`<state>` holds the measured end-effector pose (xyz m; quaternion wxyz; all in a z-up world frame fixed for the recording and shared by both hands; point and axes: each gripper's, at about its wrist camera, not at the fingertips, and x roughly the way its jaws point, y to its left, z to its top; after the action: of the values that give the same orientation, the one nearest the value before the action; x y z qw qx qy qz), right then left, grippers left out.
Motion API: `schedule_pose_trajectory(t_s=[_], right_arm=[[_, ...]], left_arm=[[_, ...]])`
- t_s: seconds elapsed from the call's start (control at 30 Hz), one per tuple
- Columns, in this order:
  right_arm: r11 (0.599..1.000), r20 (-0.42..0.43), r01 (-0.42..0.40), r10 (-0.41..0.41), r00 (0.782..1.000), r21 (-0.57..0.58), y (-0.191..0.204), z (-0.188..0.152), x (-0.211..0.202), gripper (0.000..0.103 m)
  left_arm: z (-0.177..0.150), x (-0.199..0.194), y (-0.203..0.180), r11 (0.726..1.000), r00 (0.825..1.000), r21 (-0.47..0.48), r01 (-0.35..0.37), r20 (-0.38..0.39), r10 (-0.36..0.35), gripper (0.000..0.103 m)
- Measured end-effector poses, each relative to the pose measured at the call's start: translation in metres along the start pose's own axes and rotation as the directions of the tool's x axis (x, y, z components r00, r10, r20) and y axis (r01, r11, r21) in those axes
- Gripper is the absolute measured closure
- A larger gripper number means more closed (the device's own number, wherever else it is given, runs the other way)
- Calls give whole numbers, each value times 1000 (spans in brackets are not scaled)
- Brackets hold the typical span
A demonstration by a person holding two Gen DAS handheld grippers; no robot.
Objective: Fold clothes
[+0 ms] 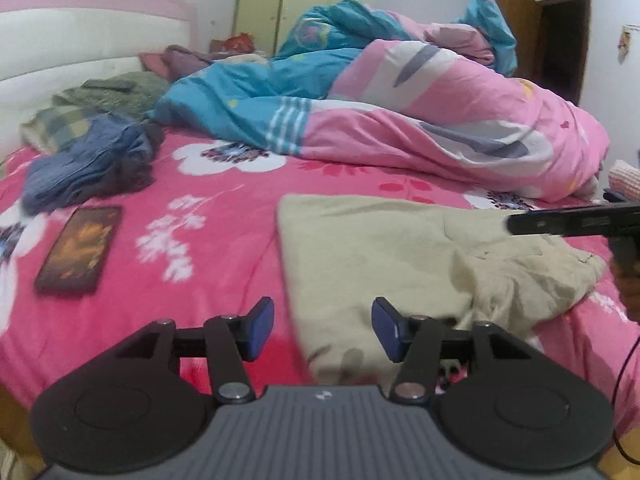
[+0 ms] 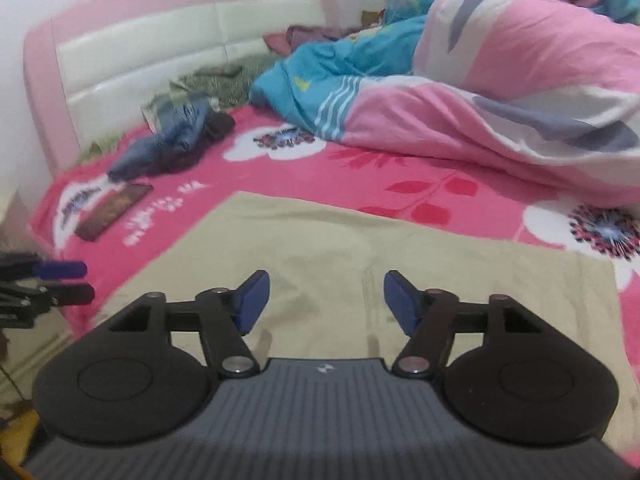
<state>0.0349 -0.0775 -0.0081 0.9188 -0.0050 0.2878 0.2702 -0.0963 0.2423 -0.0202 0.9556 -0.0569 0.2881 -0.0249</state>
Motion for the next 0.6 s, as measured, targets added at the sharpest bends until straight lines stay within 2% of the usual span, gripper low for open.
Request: schedule_pose_trajectory(t_s=[0.03, 0.07, 0.13, 0.2, 0.23, 0.33, 0.43, 0.6], right_arm=[[1000, 6, 0, -1, 1000, 22, 0, -3, -9, 24], [999, 15, 6, -6, 1000, 46, -1, -7, -18, 20], [997, 29, 13, -15, 999, 71, 1, -14, -29, 19], [996, 47, 34, -38, 998, 80, 6, -19, -40, 13], [996, 55, 38, -43, 998, 85, 8, -22, -43, 7], [993, 87, 36, -46, 995, 110, 15, -25, -52, 3], [991, 130, 60, -76, 989, 122, 24, -26, -59, 1], [996, 164, 85, -83, 983, -8, 44, -32, -57, 1]], left_arm=[[-5, -5, -1, 1000, 1000, -11, -7, 4, 7, 34], [-9, -9, -1, 1000, 1000, -20, -10, 11, 11, 30], [-17, -17, -5, 999, 1000, -33, -16, 21, 17, 16], [-24, -23, -10, 999, 999, -45, -20, 29, 22, 9], [-26, -24, -11, 998, 999, -54, -18, 28, 20, 7], [-30, -23, -11, 994, 1000, -110, -7, 2, 8, 1], [-33, -22, -10, 988, 1000, -157, 3, -18, -6, 0], [-34, -20, -18, 994, 1000, -107, -14, 10, 15, 0]])
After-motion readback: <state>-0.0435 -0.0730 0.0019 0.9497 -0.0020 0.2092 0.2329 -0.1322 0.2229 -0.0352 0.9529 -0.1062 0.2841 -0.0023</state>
